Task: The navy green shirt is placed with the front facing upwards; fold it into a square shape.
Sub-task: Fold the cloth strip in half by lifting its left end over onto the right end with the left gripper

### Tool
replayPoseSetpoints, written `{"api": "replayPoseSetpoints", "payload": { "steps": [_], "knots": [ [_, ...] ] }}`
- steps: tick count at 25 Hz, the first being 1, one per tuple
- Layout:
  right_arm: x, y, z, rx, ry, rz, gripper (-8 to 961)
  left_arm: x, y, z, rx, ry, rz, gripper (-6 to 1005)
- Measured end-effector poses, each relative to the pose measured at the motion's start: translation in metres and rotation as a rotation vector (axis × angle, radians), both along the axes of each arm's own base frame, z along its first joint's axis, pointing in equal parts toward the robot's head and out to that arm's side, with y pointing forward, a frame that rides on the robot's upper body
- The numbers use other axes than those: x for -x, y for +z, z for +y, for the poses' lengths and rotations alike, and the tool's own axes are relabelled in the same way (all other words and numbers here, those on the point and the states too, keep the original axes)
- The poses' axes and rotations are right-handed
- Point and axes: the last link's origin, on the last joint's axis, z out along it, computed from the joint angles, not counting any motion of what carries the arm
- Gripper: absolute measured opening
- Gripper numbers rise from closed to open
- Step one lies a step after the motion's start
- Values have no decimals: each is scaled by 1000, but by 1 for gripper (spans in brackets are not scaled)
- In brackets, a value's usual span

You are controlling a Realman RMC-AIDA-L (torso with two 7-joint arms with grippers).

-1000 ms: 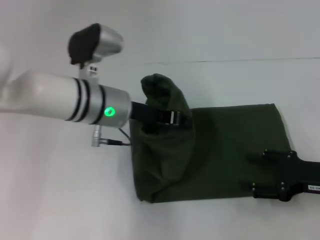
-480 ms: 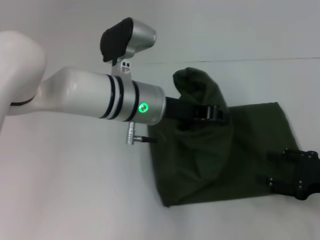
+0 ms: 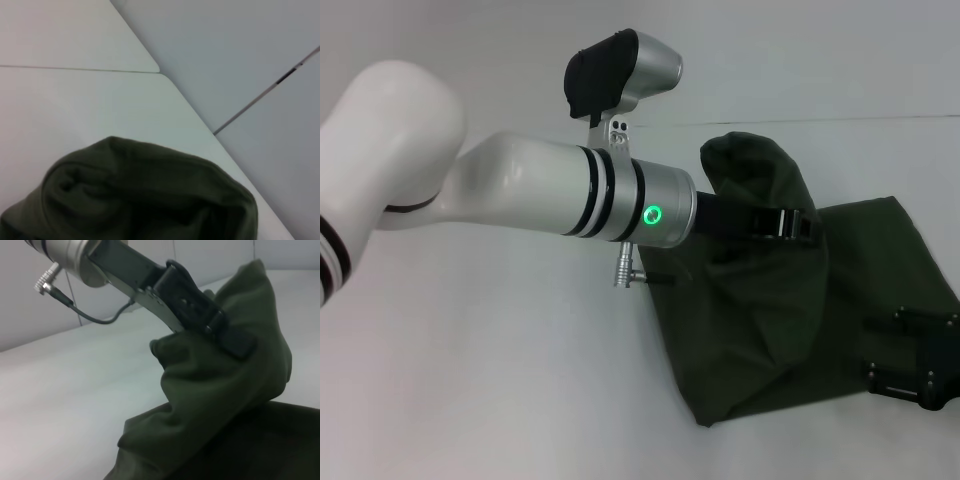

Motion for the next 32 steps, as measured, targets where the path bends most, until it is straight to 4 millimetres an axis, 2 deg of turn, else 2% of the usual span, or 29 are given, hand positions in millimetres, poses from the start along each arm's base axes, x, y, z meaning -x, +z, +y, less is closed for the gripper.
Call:
{"api": "replayPoseSetpoints", "payload": {
  "steps": [7,11,16,21,26,32],
  "knots": [
    [-3,2,2,-36,-17,0,716,4,6,-3,25,-18,-17,89],
    [3,-5,15,-52,-7,-4,716,9,22,-3,23,-24,-88,89],
    [16,-23,36,-54,26,-13,716,20,57,-2,-26,-23,-191,90],
    [30,-44,51,-24,58,-29,716,42,90,-5,-65,0,-282,90],
    [44,-69,63,28,92,-80,716,52,104,-7,-85,6,-331,90],
    [58,-91,71,78,120,-125,717,53,110,-9,-86,-16,-347,90]
  ]
}}
